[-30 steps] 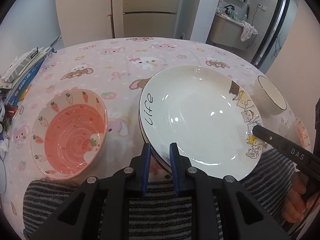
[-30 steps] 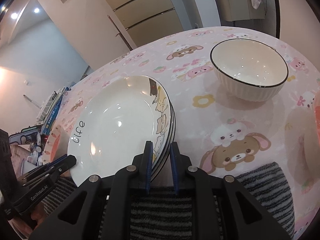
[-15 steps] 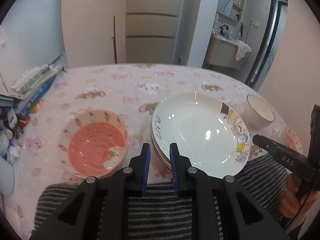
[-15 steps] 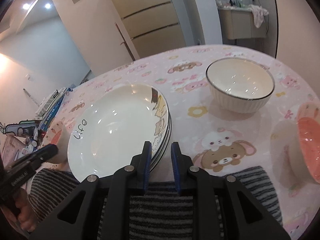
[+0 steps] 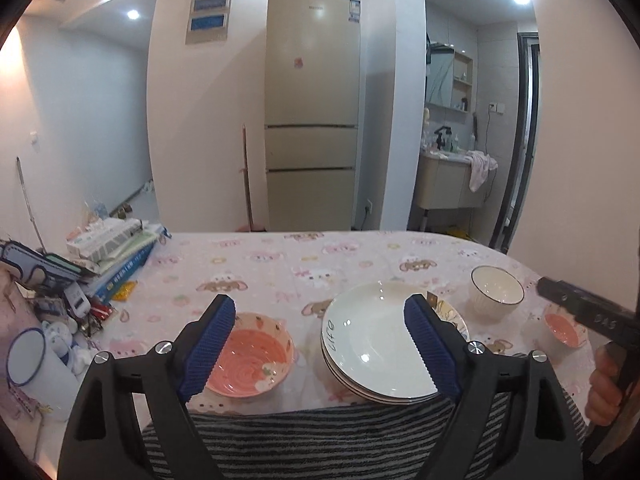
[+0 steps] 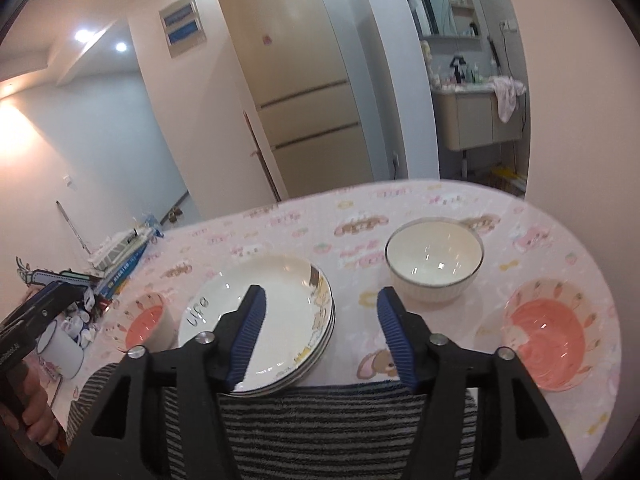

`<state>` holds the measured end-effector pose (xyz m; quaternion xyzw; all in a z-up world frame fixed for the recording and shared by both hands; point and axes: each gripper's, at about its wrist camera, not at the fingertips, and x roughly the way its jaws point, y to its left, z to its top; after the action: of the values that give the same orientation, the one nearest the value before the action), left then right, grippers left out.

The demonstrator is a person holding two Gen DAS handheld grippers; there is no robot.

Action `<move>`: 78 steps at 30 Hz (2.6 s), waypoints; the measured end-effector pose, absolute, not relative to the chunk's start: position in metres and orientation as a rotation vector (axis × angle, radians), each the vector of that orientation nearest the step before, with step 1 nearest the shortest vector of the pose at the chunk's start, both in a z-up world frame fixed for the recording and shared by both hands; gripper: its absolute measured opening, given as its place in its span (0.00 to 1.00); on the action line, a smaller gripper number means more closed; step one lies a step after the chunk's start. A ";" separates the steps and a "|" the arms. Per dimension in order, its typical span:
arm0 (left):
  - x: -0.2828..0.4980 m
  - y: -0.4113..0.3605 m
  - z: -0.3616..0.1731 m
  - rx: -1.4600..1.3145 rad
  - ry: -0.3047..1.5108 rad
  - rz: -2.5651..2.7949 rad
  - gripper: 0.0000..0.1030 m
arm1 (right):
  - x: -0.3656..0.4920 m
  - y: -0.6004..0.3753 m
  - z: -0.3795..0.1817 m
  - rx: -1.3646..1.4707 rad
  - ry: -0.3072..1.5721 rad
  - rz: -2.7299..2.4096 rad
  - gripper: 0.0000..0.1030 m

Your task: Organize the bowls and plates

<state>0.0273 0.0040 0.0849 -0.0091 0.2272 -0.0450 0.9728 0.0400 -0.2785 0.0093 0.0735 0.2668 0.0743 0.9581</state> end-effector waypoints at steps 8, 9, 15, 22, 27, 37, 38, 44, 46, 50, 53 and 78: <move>0.010 0.016 0.099 -0.077 0.426 -0.135 0.88 | 0.014 -0.279 0.043 0.103 0.426 0.191 0.79; 0.009 0.016 0.100 -0.072 0.417 -0.132 0.88 | 0.013 -0.282 0.046 0.103 0.418 0.185 0.79; 0.014 0.005 0.112 -0.090 0.368 -0.173 1.00 | 0.017 -0.314 0.063 0.163 0.413 0.087 0.79; 0.018 -0.016 0.114 -0.095 0.343 -0.218 1.00 | 0.009 -0.334 0.064 0.161 0.426 0.020 0.80; 0.013 -0.025 0.094 -0.031 0.357 -0.170 1.00 | 0.006 -0.322 0.051 0.108 0.462 0.032 0.79; 0.018 0.034 0.047 -0.068 0.484 -0.132 1.00 | 0.033 -0.251 0.018 0.082 0.578 0.152 0.79; 0.021 0.045 0.043 -0.097 0.500 -0.129 1.00 | 0.037 -0.242 0.019 0.074 0.586 0.168 0.79; 0.047 0.109 0.022 -0.291 0.585 -0.020 0.98 | 0.079 -0.177 0.033 0.092 0.680 0.295 0.79; 0.058 0.126 0.018 -0.371 0.613 -0.032 0.97 | 0.098 -0.153 0.042 0.098 0.708 0.335 0.79; 0.076 0.146 0.019 -0.463 0.618 0.020 0.96 | 0.124 -0.105 0.042 0.056 0.762 0.345 0.75; 0.086 0.153 0.011 -0.512 0.626 0.039 0.91 | 0.136 -0.080 0.028 0.018 0.798 0.309 0.68; 0.133 0.150 -0.084 -0.555 0.921 -0.036 0.37 | 0.182 -0.016 -0.114 -0.110 1.199 0.410 0.15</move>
<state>0.1333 0.1500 -0.0839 -0.2641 0.4386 -0.0171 0.8588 0.1819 -0.0156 -0.1142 -0.0515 0.5600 0.1915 0.8044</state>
